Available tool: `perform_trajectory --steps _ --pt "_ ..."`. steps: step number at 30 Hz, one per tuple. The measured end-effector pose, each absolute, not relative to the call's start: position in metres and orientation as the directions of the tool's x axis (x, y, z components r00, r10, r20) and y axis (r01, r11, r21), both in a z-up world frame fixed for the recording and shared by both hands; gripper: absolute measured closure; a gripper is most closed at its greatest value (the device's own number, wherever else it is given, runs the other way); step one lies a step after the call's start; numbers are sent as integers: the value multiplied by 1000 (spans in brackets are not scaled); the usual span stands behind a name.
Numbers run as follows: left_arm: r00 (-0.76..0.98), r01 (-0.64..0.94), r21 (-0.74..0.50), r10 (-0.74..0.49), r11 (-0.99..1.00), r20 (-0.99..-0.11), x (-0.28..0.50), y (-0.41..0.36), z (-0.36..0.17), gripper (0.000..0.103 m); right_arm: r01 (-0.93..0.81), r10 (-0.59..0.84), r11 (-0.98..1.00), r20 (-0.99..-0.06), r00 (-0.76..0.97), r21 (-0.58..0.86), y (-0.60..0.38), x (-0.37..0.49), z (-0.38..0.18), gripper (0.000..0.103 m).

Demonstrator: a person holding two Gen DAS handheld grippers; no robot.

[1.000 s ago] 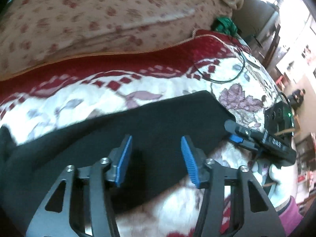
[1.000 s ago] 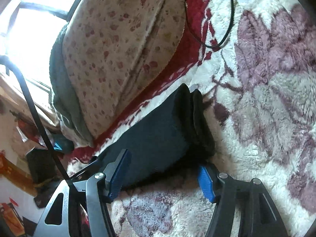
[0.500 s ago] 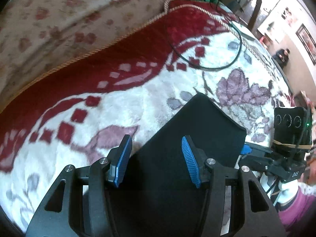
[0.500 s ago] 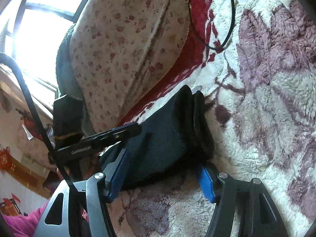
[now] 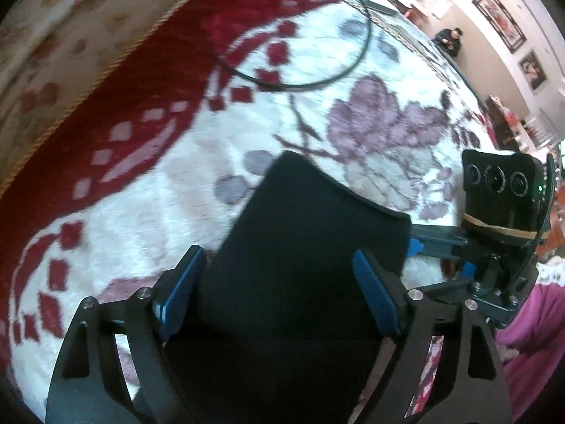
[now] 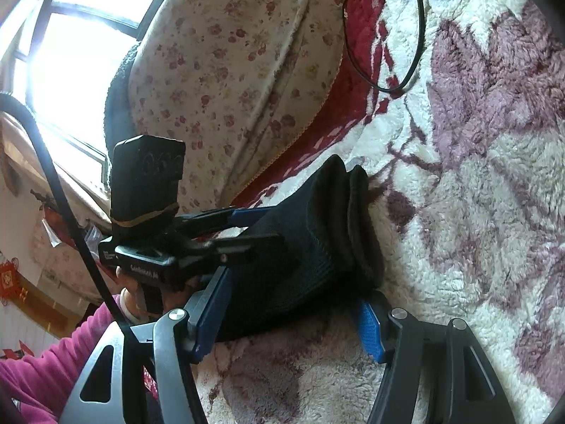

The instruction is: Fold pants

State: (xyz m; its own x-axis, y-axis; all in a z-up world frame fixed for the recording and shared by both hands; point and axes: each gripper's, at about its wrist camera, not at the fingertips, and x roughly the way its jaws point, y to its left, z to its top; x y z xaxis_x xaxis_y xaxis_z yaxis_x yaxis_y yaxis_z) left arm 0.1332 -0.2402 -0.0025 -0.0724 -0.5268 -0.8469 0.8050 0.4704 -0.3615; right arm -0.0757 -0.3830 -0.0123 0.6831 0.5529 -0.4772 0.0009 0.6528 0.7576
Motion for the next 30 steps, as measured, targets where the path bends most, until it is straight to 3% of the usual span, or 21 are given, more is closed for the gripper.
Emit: perform_trajectory --steps 2,4,6,8,9,10,16,30 --pt "-45 824 -320 -509 468 -860 128 -243 -6 19 -1 554 655 -479 681 755 -383 -77 -13 42" --pt "-18 823 -300 -507 481 -862 128 -242 -7 31 -11 562 651 -472 680 759 -384 -77 -14 47" --pt "4 807 -302 -515 508 -857 131 -239 -5 59 3 545 667 -490 680 745 -385 -77 -15 66" --pt "16 786 -315 -527 532 -850 135 -234 -5 73 12 548 660 -492 677 751 -386 -76 -18 88" --pt "21 777 -322 -535 540 -845 136 -231 -4 83 -2 557 658 -484 676 753 -385 -76 -17 92" --pt "23 769 -333 -543 547 -840 136 -229 -3 86 -16 559 663 -480 676 749 -383 -76 -15 92" --pt "104 768 -287 -553 573 -826 120 -224 16 88 -90 534 716 -460 710 692 -369 -84 8 93" --pt "238 769 -298 -686 566 -688 87 -151 117 88 -312 588 726 -320 742 613 -316 -106 100 93"
